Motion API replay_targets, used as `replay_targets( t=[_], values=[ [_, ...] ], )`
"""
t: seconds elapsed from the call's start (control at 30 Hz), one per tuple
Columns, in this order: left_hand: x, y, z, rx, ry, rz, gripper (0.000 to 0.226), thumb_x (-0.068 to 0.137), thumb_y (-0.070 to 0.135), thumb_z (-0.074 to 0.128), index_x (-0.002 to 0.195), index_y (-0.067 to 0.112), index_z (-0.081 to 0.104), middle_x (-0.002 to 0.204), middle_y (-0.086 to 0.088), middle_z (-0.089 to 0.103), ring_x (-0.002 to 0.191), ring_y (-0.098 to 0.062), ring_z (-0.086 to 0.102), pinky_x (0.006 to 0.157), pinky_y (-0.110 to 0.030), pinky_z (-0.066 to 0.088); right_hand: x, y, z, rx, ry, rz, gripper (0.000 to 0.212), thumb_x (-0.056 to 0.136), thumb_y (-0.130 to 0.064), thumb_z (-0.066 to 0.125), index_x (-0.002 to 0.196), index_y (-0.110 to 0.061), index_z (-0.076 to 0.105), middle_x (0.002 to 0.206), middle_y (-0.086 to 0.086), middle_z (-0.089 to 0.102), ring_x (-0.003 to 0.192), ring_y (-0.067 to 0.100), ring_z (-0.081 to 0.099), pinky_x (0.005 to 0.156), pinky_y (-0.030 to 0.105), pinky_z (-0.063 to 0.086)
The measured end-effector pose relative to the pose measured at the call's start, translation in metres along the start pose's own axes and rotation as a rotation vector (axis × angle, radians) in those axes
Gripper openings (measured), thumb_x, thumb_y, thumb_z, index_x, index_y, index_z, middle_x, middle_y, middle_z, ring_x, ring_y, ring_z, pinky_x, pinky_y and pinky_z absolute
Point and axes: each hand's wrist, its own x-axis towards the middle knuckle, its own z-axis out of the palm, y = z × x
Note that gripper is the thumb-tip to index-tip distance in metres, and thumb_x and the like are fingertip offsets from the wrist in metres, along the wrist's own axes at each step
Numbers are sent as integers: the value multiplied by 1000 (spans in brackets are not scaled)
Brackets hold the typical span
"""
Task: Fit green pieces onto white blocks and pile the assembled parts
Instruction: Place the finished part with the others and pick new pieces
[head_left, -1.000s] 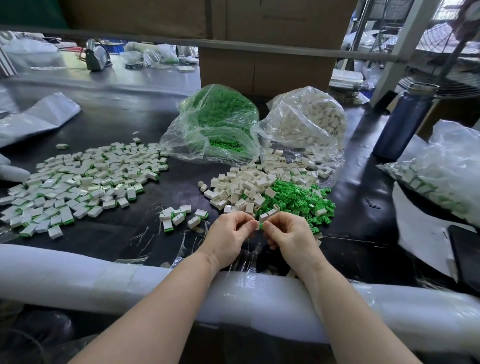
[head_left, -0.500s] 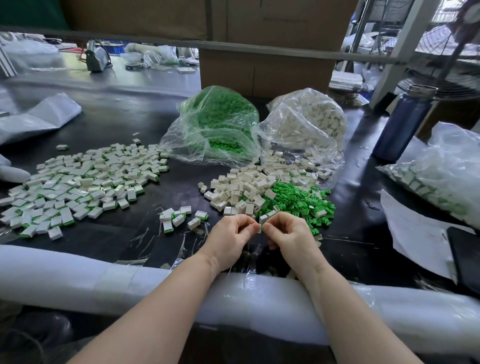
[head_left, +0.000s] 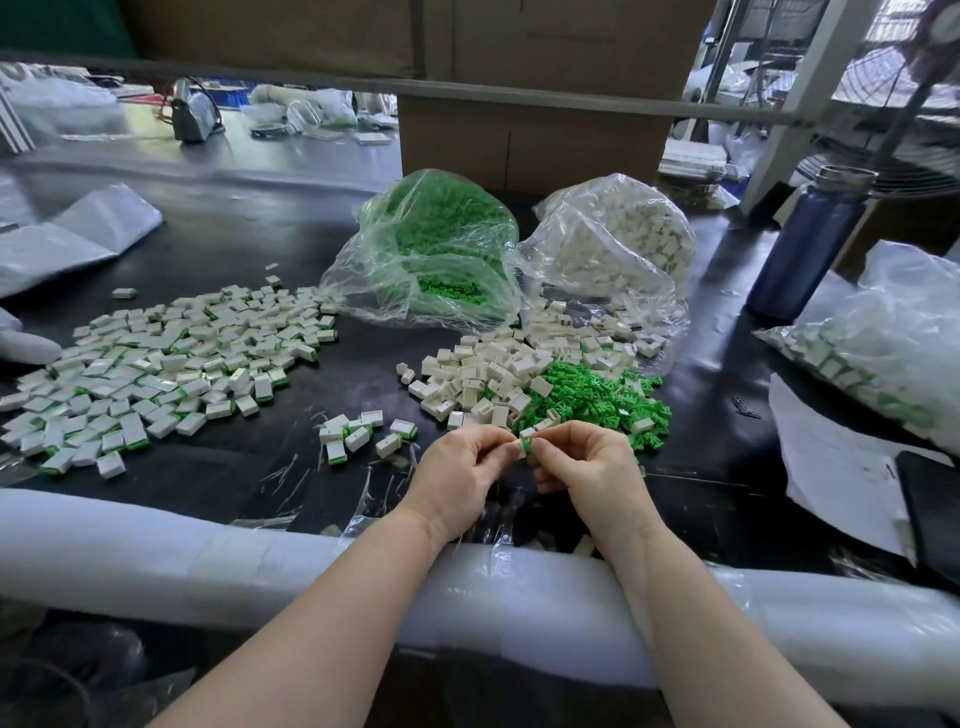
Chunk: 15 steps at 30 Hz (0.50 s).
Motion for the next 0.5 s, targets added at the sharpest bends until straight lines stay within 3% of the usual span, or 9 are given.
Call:
replay_targets(
  t=[0.2,0.5],
  values=[
    [0,1,-2,10,-44,-37,14,90,19,60,95,14,71,87,1,69,88,-14,62,85,-25,47,0,1,3,-83,11,9,17,86,-2,63,71,-10,64,56,0,60,46,3,54,48,17,48],
    [-3,3,-2,102,-66,-55,14,89,19,61,95,11,71,91,-3,70,90,-17,63,87,-29,48,0,1,3,-271,-32,4,24,86,-6,63,65,-17,61,52,-6,56,44,0,49,49,18,46]
  ],
)
